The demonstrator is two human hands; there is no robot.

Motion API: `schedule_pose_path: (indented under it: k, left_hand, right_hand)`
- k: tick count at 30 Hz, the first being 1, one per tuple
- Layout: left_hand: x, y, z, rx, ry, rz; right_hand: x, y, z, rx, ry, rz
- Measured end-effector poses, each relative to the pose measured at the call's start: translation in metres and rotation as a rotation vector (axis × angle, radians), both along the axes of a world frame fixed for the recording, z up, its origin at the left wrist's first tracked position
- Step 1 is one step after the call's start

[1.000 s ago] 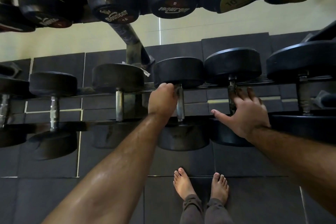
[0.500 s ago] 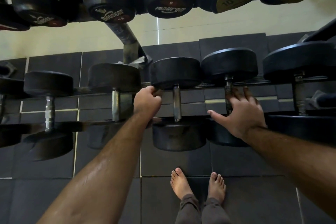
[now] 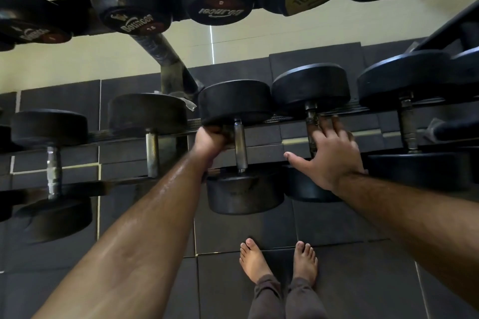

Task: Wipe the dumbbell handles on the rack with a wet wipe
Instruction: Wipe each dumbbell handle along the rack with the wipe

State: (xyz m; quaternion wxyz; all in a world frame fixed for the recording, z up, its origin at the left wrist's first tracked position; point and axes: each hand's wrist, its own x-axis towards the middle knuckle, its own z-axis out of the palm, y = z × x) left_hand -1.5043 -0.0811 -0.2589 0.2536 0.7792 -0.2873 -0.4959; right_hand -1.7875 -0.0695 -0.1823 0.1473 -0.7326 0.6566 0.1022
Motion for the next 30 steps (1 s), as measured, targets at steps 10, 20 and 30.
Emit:
schedule_pose_path:
  k: [10, 20, 30]
  left_hand:
    - [0.015, -0.003, -0.024, 0.015, -0.17, -0.279]
    - [0.007, 0.0, -0.025, -0.018, 0.056, -0.028]
    - [0.037, 0.007, 0.005, 0.19, -0.076, -0.271]
  right_hand:
    - [0.0, 0.0, -0.001, -0.005, -0.003, -0.011]
    - [0.0, 0.001, 0.0, -0.016, 0.013, -0.014]
    - [-0.001, 0.001, -0.001, -0.006, 0.014, -0.009]
